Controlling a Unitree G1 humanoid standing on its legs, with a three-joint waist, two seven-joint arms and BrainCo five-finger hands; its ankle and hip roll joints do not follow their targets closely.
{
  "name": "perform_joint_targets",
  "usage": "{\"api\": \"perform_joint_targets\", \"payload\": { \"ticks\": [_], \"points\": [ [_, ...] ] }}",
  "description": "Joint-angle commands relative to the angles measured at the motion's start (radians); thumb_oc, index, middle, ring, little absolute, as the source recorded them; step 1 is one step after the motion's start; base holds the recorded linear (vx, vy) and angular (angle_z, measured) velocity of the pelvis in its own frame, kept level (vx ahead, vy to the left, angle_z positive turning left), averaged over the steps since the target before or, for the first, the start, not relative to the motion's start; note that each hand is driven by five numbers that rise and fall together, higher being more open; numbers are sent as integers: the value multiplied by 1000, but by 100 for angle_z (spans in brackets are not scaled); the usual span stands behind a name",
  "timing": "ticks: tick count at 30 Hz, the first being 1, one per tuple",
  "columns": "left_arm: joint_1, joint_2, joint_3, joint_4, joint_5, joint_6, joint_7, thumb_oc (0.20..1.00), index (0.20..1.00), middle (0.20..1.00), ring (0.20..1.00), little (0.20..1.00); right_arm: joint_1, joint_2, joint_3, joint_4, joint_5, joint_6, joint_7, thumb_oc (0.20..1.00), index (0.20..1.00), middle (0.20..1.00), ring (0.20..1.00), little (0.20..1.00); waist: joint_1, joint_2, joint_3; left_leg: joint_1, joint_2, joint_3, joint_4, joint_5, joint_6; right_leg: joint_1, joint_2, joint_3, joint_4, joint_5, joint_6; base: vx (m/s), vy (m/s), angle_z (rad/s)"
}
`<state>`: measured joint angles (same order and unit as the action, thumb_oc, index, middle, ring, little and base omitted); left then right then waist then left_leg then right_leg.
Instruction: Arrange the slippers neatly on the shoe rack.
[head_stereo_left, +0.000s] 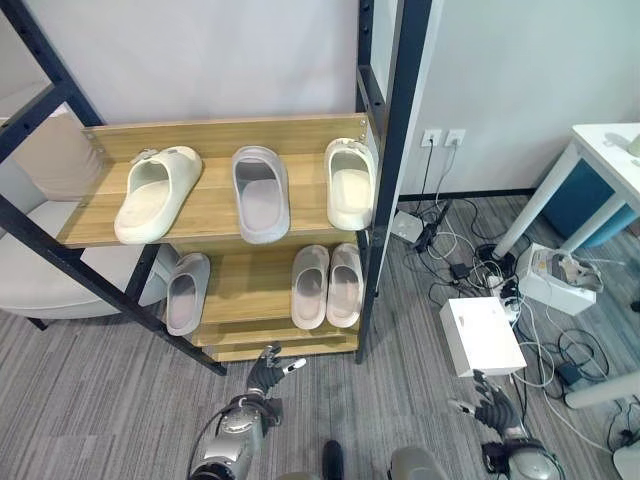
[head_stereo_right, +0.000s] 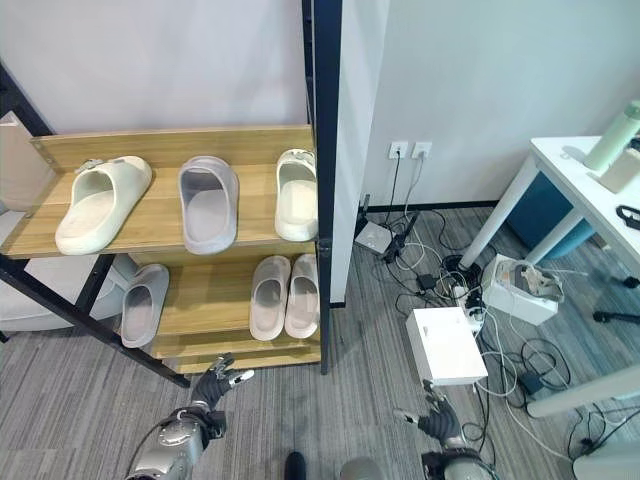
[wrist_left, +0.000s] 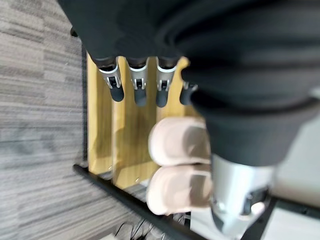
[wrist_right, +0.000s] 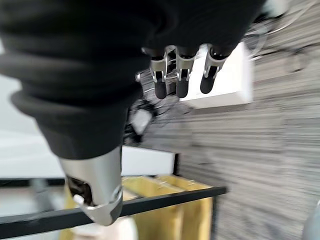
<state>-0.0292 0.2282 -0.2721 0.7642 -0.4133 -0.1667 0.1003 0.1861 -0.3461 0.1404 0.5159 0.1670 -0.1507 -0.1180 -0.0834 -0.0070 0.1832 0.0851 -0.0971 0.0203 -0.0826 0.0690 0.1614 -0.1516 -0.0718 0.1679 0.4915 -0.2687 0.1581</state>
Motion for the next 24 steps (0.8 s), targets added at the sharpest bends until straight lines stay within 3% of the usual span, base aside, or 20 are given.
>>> {"api": "perform_joint_targets", "payload": {
  "ticks": [1, 10, 15, 24],
  "points": [
    [-4, 4, 18, -24, -1, -39, 3, 1000, 1000, 1000, 1000, 1000, -11, -31, -29, -29, 26, -48, -8, 1000, 1000, 1000, 1000, 1000, -14, 1, 29, -8, 63, -16, -5, -20, -161, 98, 101, -30, -318, 199, -61, 113, -85, 3],
    [12, -20, 30, 46, -6, -31, 4, 1000, 1000, 1000, 1000, 1000, 6, -37, -21, -18, 39, -51, -7, 1000, 1000, 1000, 1000, 1000, -1, -12, -7, 24, 59, -34, -4, -26, -177, 243, 110, -60, -526, 228, -100, 62, -94, 23],
    [17, -24, 27, 61, -1, -27, 8, 1000, 1000, 1000, 1000, 1000, 8, -37, -15, -6, 49, -54, -5, 1000, 1000, 1000, 1000, 1000, 0, -10, -7, 29, 61, -39, 7, -29, -184, 272, 108, -67, -545, 231, -108, 14, -80, 2],
    [26, -18, 12, 26, -11, -26, 6, 1000, 1000, 1000, 1000, 1000, 12, -52, -10, 24, 58, -49, 1, 1000, 1000, 1000, 1000, 1000, 11, -18, 6, -32, 44, -71, 133, -58, -201, 277, 99, -87, -525, 213, -124, 0, -47, 5]
  ]
}}
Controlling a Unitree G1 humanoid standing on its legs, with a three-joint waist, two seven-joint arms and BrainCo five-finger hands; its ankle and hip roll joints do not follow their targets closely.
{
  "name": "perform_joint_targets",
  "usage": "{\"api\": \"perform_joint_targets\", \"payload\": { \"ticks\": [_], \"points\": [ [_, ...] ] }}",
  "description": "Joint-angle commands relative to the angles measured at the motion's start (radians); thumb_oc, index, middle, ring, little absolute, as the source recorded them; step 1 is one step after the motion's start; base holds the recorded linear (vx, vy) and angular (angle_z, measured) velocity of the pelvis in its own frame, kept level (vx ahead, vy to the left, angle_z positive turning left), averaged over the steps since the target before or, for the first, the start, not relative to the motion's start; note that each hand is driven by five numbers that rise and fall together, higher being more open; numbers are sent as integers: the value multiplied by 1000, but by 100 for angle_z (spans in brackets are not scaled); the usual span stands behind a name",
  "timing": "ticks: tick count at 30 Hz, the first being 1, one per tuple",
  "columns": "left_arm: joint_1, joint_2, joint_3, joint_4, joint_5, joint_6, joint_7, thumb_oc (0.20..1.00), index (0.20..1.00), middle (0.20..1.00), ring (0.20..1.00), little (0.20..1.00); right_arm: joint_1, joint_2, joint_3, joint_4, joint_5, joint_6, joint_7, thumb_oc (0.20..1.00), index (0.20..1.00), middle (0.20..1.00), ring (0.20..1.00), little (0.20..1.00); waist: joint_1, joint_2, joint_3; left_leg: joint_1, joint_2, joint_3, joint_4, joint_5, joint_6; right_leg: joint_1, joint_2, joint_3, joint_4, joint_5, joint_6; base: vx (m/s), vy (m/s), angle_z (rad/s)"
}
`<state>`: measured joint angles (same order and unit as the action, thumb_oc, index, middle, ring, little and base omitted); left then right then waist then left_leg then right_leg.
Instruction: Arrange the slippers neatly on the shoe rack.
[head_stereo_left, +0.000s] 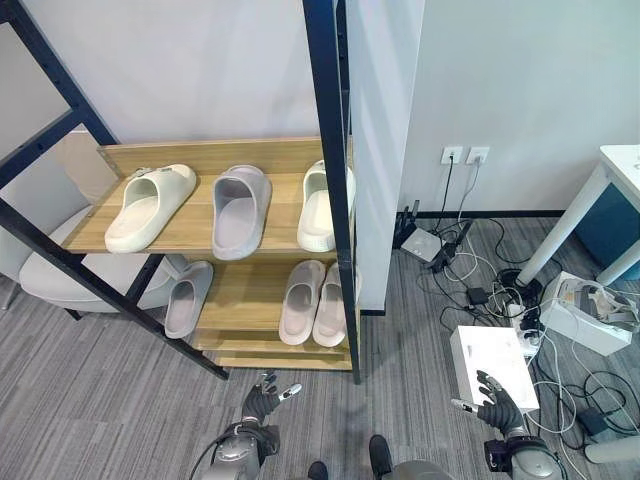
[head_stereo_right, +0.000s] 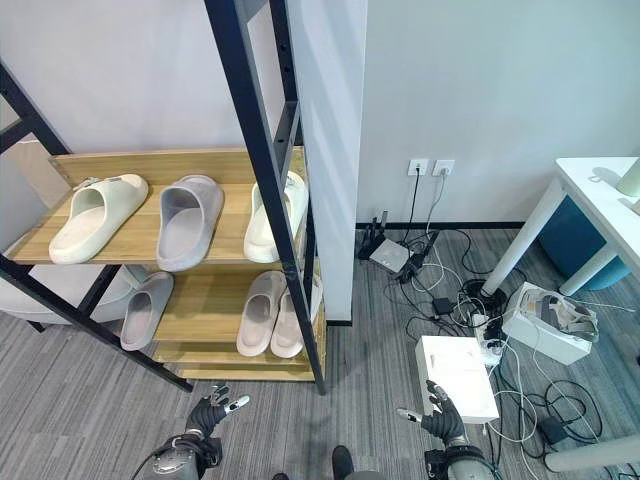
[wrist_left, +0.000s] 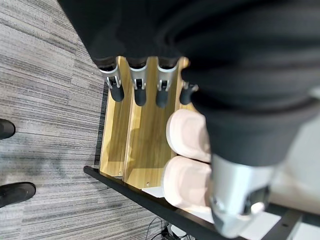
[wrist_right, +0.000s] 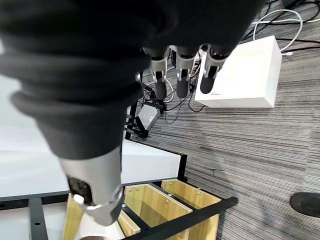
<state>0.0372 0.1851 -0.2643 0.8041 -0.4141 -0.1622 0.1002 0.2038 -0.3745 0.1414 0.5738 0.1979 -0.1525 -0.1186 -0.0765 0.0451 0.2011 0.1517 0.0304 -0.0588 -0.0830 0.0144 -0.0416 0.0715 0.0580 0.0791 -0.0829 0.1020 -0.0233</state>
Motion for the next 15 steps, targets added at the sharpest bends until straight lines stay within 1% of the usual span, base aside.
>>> {"api": "perform_joint_targets", "payload": {
  "ticks": [1, 2, 4, 5, 7, 9, 10, 11, 12, 14, 15],
  "points": [
    [-40, 25, 5, -14, -10, -30, 6, 1000, 1000, 1000, 1000, 1000, -6, -23, -11, -34, 27, -47, 1, 1000, 1000, 1000, 1000, 1000, 4, -70, -12, -99, -84, 8, 134, -4, 2, 54, -31, 2, 49, -158, 58, -2, -26, 20],
    [-40, 26, 3, -21, -10, -31, 5, 1000, 1000, 1000, 1000, 1000, -8, -28, -9, -32, 28, -46, 3, 1000, 1000, 1000, 1000, 1000, 9, -71, -6, -121, -100, -1, 180, -11, -1, 54, -36, -2, 56, -164, 56, -3, -3, 21],
    [-44, 24, 3, -32, -15, -32, 8, 1000, 1000, 1000, 1000, 1000, -15, -32, -9, -27, 23, -45, -1, 1000, 1000, 1000, 1000, 1000, 14, -74, 4, -150, -103, -1, 231, -6, -14, 51, -46, -5, 64, -164, 56, -19, 31, 29],
    [-44, 26, 3, -50, -20, -32, 8, 1000, 1000, 1000, 1000, 1000, -19, -35, -14, -21, 23, -43, -5, 1000, 1000, 1000, 1000, 1000, 17, -76, 9, -164, -95, 5, 244, 2, -22, 51, -53, -8, 65, -165, 58, -16, 71, 23],
    [-46, 29, 3, -54, -21, -35, 9, 1000, 1000, 1000, 1000, 1000, -29, -37, -16, -13, 28, -42, -9, 1000, 1000, 1000, 1000, 1000, 24, -80, 11, -179, -72, -3, 232, 4, -23, 52, -68, -11, 66, -170, 60, 24, 94, 10],
    [-49, 34, -1, -59, -24, -37, 14, 1000, 1000, 1000, 1000, 1000, -37, -38, -18, -11, 34, -41, -18, 1000, 1000, 1000, 1000, 1000, 27, -85, 8, -191, -24, -12, 191, 24, -24, 52, -92, -20, 70, -184, 66, 66, 147, 16],
    [-54, 35, -4, -57, -23, -35, 19, 1000, 1000, 1000, 1000, 1000, -39, -37, -20, -9, 36, -41, -26, 1000, 1000, 1000, 1000, 1000, 23, -85, 7, -206, 18, -11, 155, 59, -28, 47, -106, -27, 75, -193, 70, 66, 183, 33],
    [-57, 35, -6, -56, -24, -36, 20, 1000, 1000, 1000, 1000, 1000, -41, -39, -24, -7, 38, -41, -29, 1000, 1000, 1000, 1000, 1000, 22, -85, 7, -215, 50, -3, 134, 81, -31, 43, -115, -32, 76, -199, 71, 97, 223, 57],
    [-62, 36, -9, -53, -23, -37, 25, 1000, 1000, 1000, 1000, 1000, -43, -42, -25, -15, 39, -42, -36, 1000, 1000, 1000, 1000, 1000, 18, -82, 8, -225, 88, 18, 91, 119, -41, 44, -128, -37, 79, -212, 74, 133, 233, 58],
    [-70, 36, -9, -47, -21, -41, 30, 1000, 1000, 1000, 1000, 1000, -49, -49, -30, -17, 36, -41, -46, 1000, 1000, 1000, 1000, 1000, 16, -78, 4, -250, 146, 46, 30, 159, -63, 54, -154, -33, 81, -231, 86, 229, 302, 51],
    [-70, 36, -11, -52, -23, -42, 31, 1000, 1000, 1000, 1000, 1000, -54, -52, -27, -11, 36, -38, -50, 1000, 1000, 1000, 1000, 1000, 16, -77, 3, -262, 166, 51, 13, 174, -74, 71, -173, -30, 81, -243, 94, 279, 330, 37]
  ]
}}
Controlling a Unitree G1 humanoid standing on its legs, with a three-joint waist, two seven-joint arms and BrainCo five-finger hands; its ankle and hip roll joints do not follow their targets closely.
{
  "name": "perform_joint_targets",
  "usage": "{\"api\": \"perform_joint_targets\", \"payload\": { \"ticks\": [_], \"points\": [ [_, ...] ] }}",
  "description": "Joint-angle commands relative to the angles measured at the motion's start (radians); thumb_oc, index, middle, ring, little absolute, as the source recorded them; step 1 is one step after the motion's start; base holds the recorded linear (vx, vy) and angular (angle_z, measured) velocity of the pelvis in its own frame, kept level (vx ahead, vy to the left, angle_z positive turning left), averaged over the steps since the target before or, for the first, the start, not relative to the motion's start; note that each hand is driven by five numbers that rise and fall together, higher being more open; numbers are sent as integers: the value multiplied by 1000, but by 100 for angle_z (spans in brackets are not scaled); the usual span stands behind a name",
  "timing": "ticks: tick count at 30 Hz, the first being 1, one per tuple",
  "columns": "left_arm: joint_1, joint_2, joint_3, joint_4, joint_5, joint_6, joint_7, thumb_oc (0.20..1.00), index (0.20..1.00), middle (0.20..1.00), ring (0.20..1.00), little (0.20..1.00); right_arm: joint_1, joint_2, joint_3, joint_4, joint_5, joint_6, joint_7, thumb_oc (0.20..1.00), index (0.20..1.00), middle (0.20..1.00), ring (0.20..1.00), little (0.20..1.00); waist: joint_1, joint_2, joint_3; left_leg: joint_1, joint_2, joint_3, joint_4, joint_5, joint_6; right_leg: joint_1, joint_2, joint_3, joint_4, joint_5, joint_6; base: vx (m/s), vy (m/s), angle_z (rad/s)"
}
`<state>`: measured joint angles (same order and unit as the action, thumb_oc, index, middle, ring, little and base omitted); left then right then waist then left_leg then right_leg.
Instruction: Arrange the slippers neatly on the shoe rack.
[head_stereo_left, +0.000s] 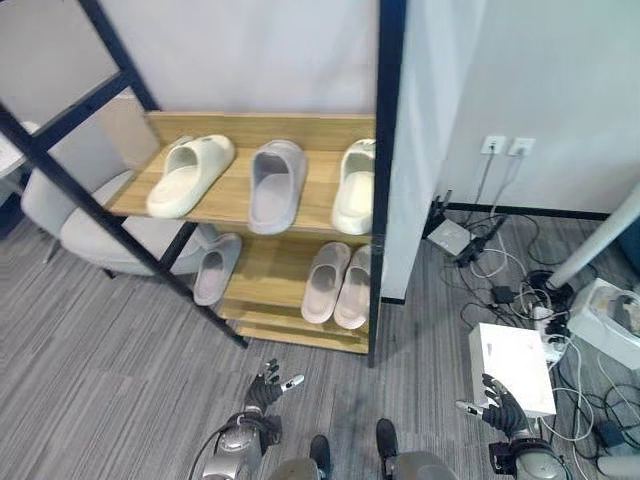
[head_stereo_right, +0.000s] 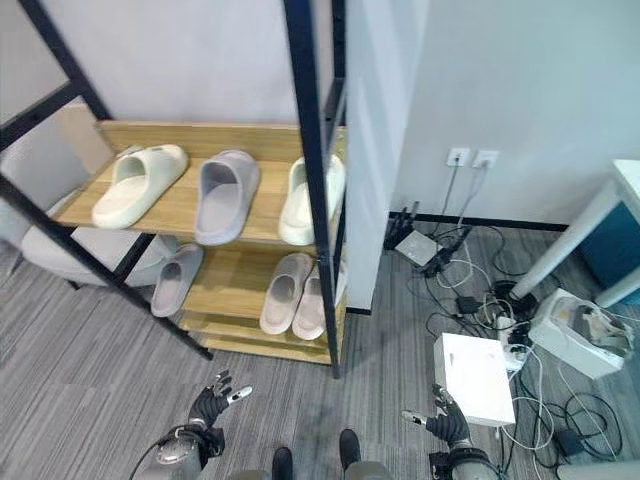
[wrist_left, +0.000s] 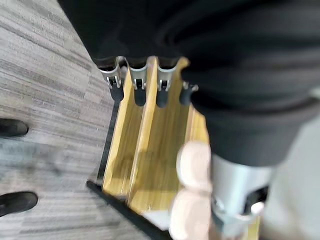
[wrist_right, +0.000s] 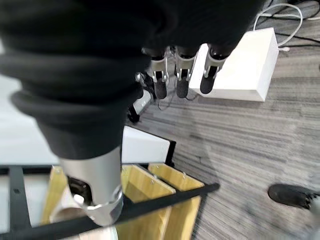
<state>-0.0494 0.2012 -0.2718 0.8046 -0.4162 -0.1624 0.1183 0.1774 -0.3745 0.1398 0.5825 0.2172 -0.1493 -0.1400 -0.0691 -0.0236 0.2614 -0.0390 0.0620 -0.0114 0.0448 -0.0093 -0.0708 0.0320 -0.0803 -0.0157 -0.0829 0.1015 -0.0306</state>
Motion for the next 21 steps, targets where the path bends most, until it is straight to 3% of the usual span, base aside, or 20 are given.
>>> {"api": "perform_joint_targets", "payload": {
  "ticks": [1, 4, 5, 7, 9, 12, 14, 15, 16, 17, 18, 19, 20, 21],
  "points": [
    [14, 19, -3, -47, -19, -42, 10, 1000, 1000, 1000, 1000, 1000, -34, -55, -24, -17, 17, -40, -29, 1000, 1000, 1000, 1000, 1000, 9, -3, -59, -71, 146, -2, -122, 209, -56, 120, -45, 70, 81, -248, 106, 300, 354, 24],
    [17, 22, 3, -53, -17, -44, 8, 1000, 1000, 1000, 1000, 1000, -40, -64, -19, -24, 8, -34, -27, 1000, 1000, 1000, 1000, 1000, 17, 5, -70, -65, 160, -34, -123, 228, -76, 149, -74, 85, 73, -252, 125, 299, 372, -3],
    [26, 27, 12, -54, -25, -46, 4, 1000, 1000, 1000, 1000, 1000, -47, -67, -13, -32, 0, -28, -10, 1000, 1000, 1000, 1000, 1000, 24, 9, -95, -47, 154, -54, -106, 196, -77, 171, -112, 104, 60, -247, 148, 333, 456, -19],
    [19, 29, 1, -47, -25, -46, -5, 1000, 1000, 1000, 1000, 1000, -36, -63, -24, -49, -17, -23, -5, 1000, 1000, 1000, 1000, 1000, 18, 1, -105, -62, 118, -17, -72, 163, -70, 174, -174, 99, 63, -215, 181, 343, 576, -46],
    [-1, 29, -10, -23, -7, -45, -8, 1000, 1000, 1000, 1000, 1000, -41, -53, -20, -60, -38, -14, -5, 1000, 1000, 1000, 1000, 1000, 12, -7, -106, -52, 73, 6, -70, 119, -43, 120, -223, 109, 108, -145, 198, 174, 454, -22],
    [-8, 51, -20, -41, -1, -55, 2, 1000, 1000, 1000, 1000, 1000, -75, -26, -4, -61, -20, -20, -21, 1000, 1000, 1000, 1000, 1000, 17, -14, -96, -17, 24, 52, -101, 89, -8, 26, -250, 133, 158, 35, 186, 75, 324, -13],
    [1, 62, -19, -55, -2, -53, -1, 1000, 1000, 1000, 1000, 1000, -83, -22, 2, -62, -22, -22, -20, 1000, 1000, 1000, 1000, 1000, 25, -8, -90, -10, 21, 69, -103, 81, -1, 8, -256, 104, 168, 47, 185, 35, 233, -68],
    [10, 70, -16, -55, 0, -50, -4, 1000, 1000, 1000, 1000, 1000, -101, -17, 20, -57, -36, -23, -20, 1000, 1000, 1000, 1000, 1000, 29, 8, -78, -12, 14, 85, -102, 72, 14, -16, -215, 67, 192, 0, 179, 51, 285, -45],
    [12, 71, -16, -35, 6, -48, -10, 1000, 1000, 1000, 1000, 1000, -104, -14, 27, -37, -28, -25, -16, 1000, 1000, 1000, 1000, 1000, 16, 9, -74, 10, 7, 95, -111, 69, 20, -24, -147, 96, 197, -65, 172, 89, 342, -47],
    [16, 76, -12, -38, 13, -47, -14, 1000, 1000, 1000, 1000, 1000, -103, -12, 28, -26, -26, -27, -13, 1000, 1000, 1000, 1000, 1000, 21, 10, -76, 23, 8, 106, -119, 62, 23, -32, -115, 89, 188, -91, 169, 121, 209, -40],
    [26, 76, 1, -38, 15, -41, -19, 1000, 1000, 1000, 1000, 1000, -102, -11, 28, -23, -25, -28, -8, 1000, 1000, 1000, 1000, 1000, 29, 7, -73, 46, 4, 122, -127, 45, 26, -35, -88, 34, 171, -118, 164, 73, 108, -38],
    [26, 76, 1, -38, 15, -41, -19, 1000, 1000, 1000, 1000, 1000, -102, -11, 28, -23, -25, -28, -8, 1000, 1000, 1000, 1000, 1000, 30, 8, -75, 43, 5, 123, -128, 46, 25, -37, -86, 34, 169, -115, 164, 69, 71, -71],
    [41, 77, 17, -28, 19, -34, -29, 1000, 1000, 1000, 1000, 1000, -98, -10, 32, -6, -22, -33, 1, 1000, 1000, 1000, 1000, 1000, 27, 10, -70, 66, -6, 142, -132, 29, 25, -60, -12, -22, 131, -141, 146, 32, 21, -82],
    [41, 77, 17, -28, 19, -34, -29, 1000, 1000, 1000, 1000, 1000, -98, -10, 32, -6, -22, -33, 1, 1000, 1000, 1000, 1000, 1000, 26, 10, -69, 67, -6, 142, -132, 29, 25, -59, -12, -22, 131, -141, 146, 173, -11, -101]
  ]
}}
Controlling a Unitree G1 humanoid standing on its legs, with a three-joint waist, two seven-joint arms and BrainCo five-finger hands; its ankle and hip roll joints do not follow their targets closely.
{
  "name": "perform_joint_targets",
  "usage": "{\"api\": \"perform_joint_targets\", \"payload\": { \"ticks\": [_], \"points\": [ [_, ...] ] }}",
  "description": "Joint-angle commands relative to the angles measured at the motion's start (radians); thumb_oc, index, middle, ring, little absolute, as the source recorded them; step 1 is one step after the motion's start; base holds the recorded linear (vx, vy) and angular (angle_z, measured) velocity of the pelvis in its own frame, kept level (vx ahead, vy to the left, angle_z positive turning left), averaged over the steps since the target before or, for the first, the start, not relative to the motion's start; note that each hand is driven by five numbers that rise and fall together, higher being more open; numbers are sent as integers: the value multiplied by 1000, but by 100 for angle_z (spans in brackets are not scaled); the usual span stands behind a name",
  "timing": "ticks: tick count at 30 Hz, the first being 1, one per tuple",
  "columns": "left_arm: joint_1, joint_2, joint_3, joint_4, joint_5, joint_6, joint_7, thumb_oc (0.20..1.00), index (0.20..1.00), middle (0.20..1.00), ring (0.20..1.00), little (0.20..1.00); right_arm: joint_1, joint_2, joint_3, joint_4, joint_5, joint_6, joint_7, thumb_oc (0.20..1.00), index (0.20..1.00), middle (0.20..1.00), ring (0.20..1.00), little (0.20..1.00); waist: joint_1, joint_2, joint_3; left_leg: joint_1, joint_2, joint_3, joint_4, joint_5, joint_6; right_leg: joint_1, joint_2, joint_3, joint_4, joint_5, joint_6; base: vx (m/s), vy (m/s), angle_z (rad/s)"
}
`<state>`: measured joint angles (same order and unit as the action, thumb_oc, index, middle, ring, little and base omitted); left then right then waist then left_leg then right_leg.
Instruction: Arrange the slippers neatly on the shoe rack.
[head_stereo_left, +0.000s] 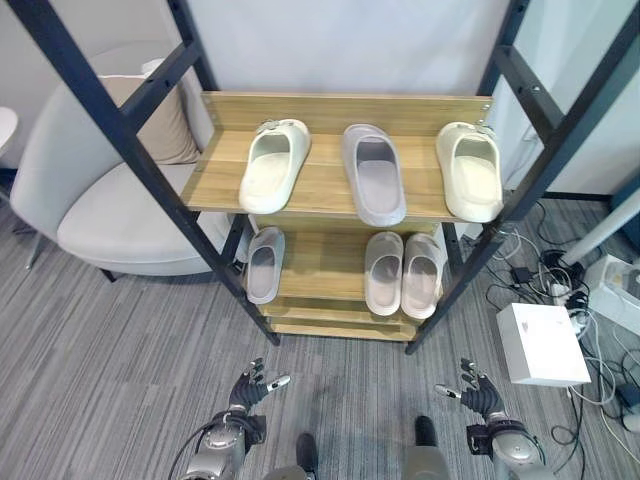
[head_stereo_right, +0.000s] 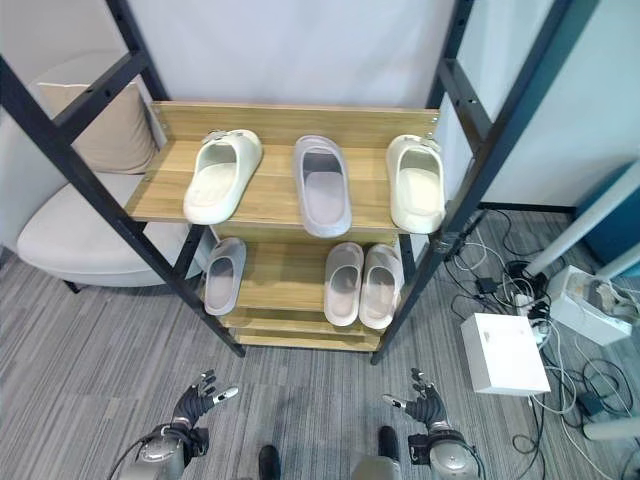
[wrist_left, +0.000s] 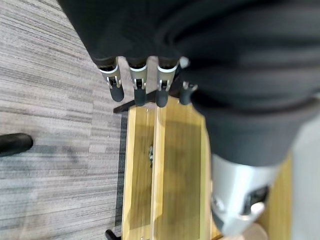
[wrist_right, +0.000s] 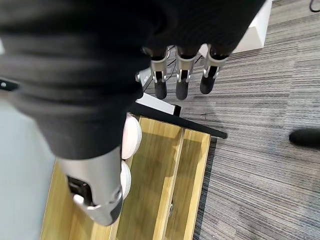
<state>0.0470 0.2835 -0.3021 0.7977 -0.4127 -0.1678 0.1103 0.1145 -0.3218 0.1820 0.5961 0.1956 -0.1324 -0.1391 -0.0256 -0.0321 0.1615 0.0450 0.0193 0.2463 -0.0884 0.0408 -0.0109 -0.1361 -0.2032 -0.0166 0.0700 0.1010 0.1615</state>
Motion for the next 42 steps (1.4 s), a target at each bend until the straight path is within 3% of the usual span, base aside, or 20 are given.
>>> {"api": "perform_joint_targets", "payload": {
  "ticks": [1, 2, 4, 5, 8, 9, 11, 15, 18, 22, 25, 29, 32, 35, 36, 37, 38, 40, 41, 42],
  "points": [
    [-53, -11, 58, -2, 2, -25, -28, 1000, 1000, 1000, 1000, 1000, -24, -61, -7, -3, 8, -56, 3, 1000, 1000, 1000, 1000, 1000, -32, 13, 29, 13, 33, -103, 1, -29, -37, 87, 176, -12, -93, -124, -65, 213, -37, -48],
    [-53, -15, 53, 7, -5, -29, -30, 1000, 1000, 1000, 1000, 1000, -8, -64, -14, -4, 11, -55, 4, 1000, 1000, 1000, 1000, 1000, -47, 15, 36, 27, 34, -112, 2, -30, -39, 96, 190, 36, -103, -123, -70, 214, -37, -27],
    [-56, -26, 47, 23, -8, -26, -38, 1000, 1000, 1000, 1000, 1000, 16, -60, -21, -13, 24, -56, 12, 1000, 1000, 1000, 1000, 1000, -49, 14, 43, 39, 36, -122, 23, -34, -44, 119, 187, 50, -90, -129, -78, 128, -93, 0],
    [-64, -47, 49, 48, -11, -29, -41, 1000, 1000, 1000, 1000, 1000, 30, -62, -29, 9, 43, -58, 21, 1000, 1000, 1000, 1000, 1000, -57, 0, 42, 39, 42, -123, 91, -57, -52, 155, 194, 60, -109, -121, -89, 169, -201, -2],
    [-70, -63, 42, 26, -27, -25, -45, 1000, 1000, 1000, 1000, 1000, 52, -75, -50, 3, 61, -60, 28, 1000, 1000, 1000, 1000, 1000, -61, -4, 54, 11, 40, -142, 195, -46, -61, 174, 189, 47, -113, -120, -101, 79, -128, -6],
    [-86, -72, 28, 18, -40, -24, -43, 1000, 1000, 1000, 1000, 1000, 55, -93, -60, 21, 59, -54, 23, 1000, 1000, 1000, 1000, 1000, -55, -8, 64, -32, 17, -184, 229, -25, -67, 189, 178, 44, -112, -129, -107, 65, -50, -5],
    [-84, -73, 25, 14, -45, -24, -44, 1000, 1000, 1000, 1000, 1000, 60, -97, -68, 23, 62, -53, 24, 1000, 1000, 1000, 1000, 1000, -58, -9, 63, -46, 17, -187, 212, -30, -63, 197, 170, 42, -117, -136, -106, 94, -13, 5],
    [-73, -80, 18, 2, -56, -24, -33, 1000, 1000, 1000, 1000, 1000, 77, -103, -81, 9, 66, -51, 20, 1000, 1000, 1000, 1000, 1000, -51, 10, 49, -112, 69, -193, 70, 71, -81, 229, 150, 25, -118, -178, -101, 149, 50, 13],
    [-73, -82, 23, -1, -62, -22, -21, 1000, 1000, 1000, 1000, 1000, 73, -99, -74, 14, 67, -48, 14, 1000, 1000, 1000, 1000, 1000, -47, 21, 50, -126, 86, -193, 11, 113, -98, 261, 140, 24, -136, -192, -96, 172, 100, -4],
    [-58, -84, 34, -4, -62, -22, -15, 1000, 1000, 1000, 1000, 1000, 48, -98, -61, 24, 68, -42, 7, 1000, 1000, 1000, 1000, 1000, -24, 37, 43, -179, 76, -224, 1, 119, -113, 315, 114, 44, -155, -217, -81, 254, 188, 9],
    [-52, -82, 37, 11, -59, -24, -17, 1000, 1000, 1000, 1000, 1000, 26, -91, -53, 30, 64, -38, 11, 1000, 1000, 1000, 1000, 1000, -14, 39, 28, -164, 64, -212, 1, 122, -104, 340, 86, 53, -157, -219, -62, 267, 234, 4],
    [-51, -68, 27, 23, -44, -25, -26, 1000, 1000, 1000, 1000, 1000, -4, -69, -38, 16, 65, -39, 17, 1000, 1000, 1000, 1000, 1000, 4, 12, 6, -141, 22, -185, 4, 76, -55, 317, 24, 69, -144, -197, -16, 223, 263, -3],
    [-57, -58, 16, 20, -26, -22, -26, 1000, 1000, 1000, 1000, 1000, -19, -58, -17, 15, 56, -39, 19, 1000, 1000, 1000, 1000, 1000, 6, 2, 8, -114, -7, -179, 9, 42, -19, 250, 4, 98, -15, -153, 0, 161, 241, -14],
    [-61, -43, 13, -13, -36, -26, -21, 1000, 1000, 1000, 1000, 1000, -29, -54, -3, 4, 49, -42, 23, 1000, 1000, 1000, 1000, 1000, 1, 4, 45, -75, -15, -172, 1, 19, 0, 160, 21, 115, 132, -74, -1, 92, 177, -23],
    [-62, -42, 12, -17, -35, -23, -22, 1000, 1000, 1000, 1000, 1000, -29, -52, -1, 8, 46, -40, 23, 1000, 1000, 1000, 1000, 1000, -1, 8, 52, -69, -15, -176, 1, 13, 2, 136, 36, 119, 159, -73, -6, 114, 138, -17],
    [-66, -41, 12, -14, -37, -24, -22, 1000, 1000, 1000, 1000, 1000, -30, -46, 4, 18, 51, -41, 23, 1000, 1000, 1000, 1000, 1000, -9, 12, 58, -59, -10, -180, 1, 3, 3, 97, 80, 131, 163, -93, -17, 78, 74, -22],
    [-66, -41, 12, -13, -37, -24, -22, 1000, 1000, 1000, 1000, 1000, -31, -46, 4, 19, 51, -41, 23, 1000, 1000, 1000, 1000, 1000, -9, 11, 59, -57, -11, -180, 1, 1, 2, 96, 80, 132, 169, -98, -17, 103, 56, -26],
    [-68, -38, 20, -6, -45, -28, -23, 1000, 1000, 1000, 1000, 1000, -29, -44, 6, 41, 61, -41, 24, 1000, 1000, 1000, 1000, 1000, -20, 10, 70, -32, -11, -185, 1, -17, 0, 40, 139, 104, 114, -117, -28, 189, -7, -18],
    [-73, -36, 24, -1, -54, -27, -24, 1000, 1000, 1000, 1000, 1000, -20, -43, 6, 45, 72, -46, 25, 1000, 1000, 1000, 1000, 1000, -36, -4, 81, -3, -24, -198, 1, -29, -4, -6, 186, 69, 24, -97, -39, 205, -42, -18],
    [-73, -36, 24, -1, -54, -27, -24, 1000, 1000, 1000, 1000, 1000, -20, -44, 6, 44, 72, -46, 25, 1000, 1000, 1000, 1000, 1000, -38, -2, 84, 1, -23, -200, 1, -31, -5, 0, 187, 66, 22, -98, -40, 209, -60, -23]
  ]
}}
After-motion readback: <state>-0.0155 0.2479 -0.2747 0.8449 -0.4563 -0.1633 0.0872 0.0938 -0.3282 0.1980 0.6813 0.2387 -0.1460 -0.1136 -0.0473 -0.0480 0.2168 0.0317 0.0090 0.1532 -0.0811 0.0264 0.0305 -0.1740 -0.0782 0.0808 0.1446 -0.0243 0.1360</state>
